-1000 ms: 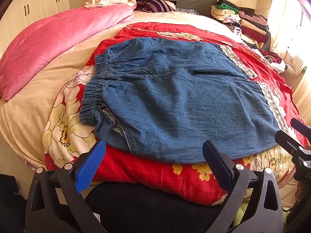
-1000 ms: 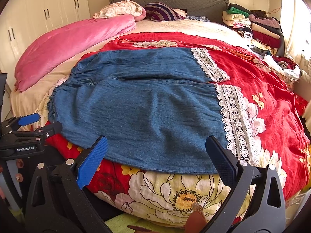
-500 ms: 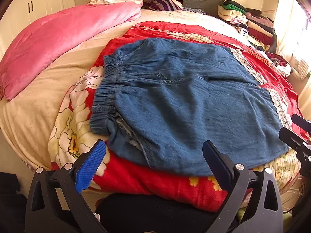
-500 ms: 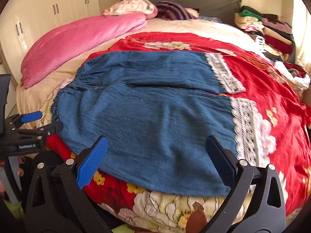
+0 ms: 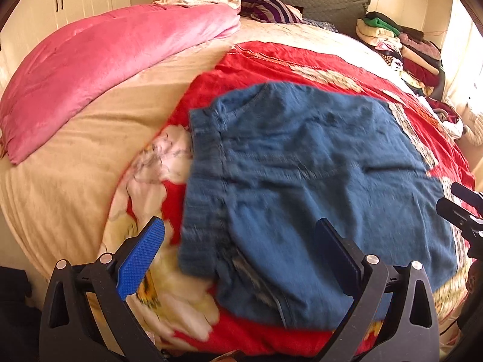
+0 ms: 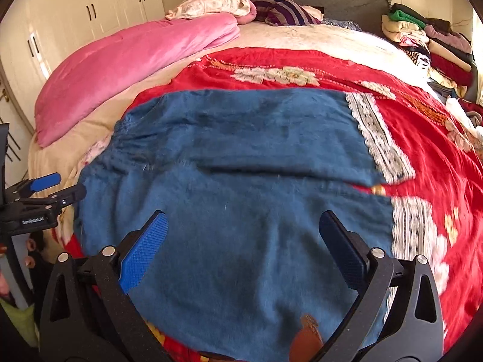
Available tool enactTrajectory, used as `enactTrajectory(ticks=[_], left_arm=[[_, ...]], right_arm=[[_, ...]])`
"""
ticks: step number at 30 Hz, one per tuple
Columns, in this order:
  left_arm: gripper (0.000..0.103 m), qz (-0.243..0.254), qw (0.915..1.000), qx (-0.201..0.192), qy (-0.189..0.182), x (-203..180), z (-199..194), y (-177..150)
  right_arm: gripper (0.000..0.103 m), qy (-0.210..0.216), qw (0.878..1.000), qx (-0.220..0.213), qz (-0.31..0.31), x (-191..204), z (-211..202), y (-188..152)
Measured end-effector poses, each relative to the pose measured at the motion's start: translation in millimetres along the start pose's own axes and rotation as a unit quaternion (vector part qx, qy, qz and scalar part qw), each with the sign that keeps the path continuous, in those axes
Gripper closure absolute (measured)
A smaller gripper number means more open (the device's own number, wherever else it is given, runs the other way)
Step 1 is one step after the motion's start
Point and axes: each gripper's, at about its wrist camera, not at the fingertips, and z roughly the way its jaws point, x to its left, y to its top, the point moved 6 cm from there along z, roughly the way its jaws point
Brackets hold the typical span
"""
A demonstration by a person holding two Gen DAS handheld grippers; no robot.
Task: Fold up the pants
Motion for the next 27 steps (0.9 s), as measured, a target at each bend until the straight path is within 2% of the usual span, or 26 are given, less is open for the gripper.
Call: enactTrajectory(ticks=[12, 18, 27], left_arm=[[0.004, -0.011, 0.9998, -0.003, 0.019, 30, 29, 57], [0.004, -0.017, 0.9995, 0.013, 0.025, 46, 57, 78], [0.004, -0.018, 0.9986, 0.038, 0.031, 58, 101, 100]], right_arm=[[0.008, 0.005, 0.999, -0.019, -0.032, 0, 29, 61], [0.008, 0.016, 0.998, -0.02, -0.049, 5, 50, 89], [0.008, 0.011, 0.997, -0.014, -0.08, 6, 85, 122]])
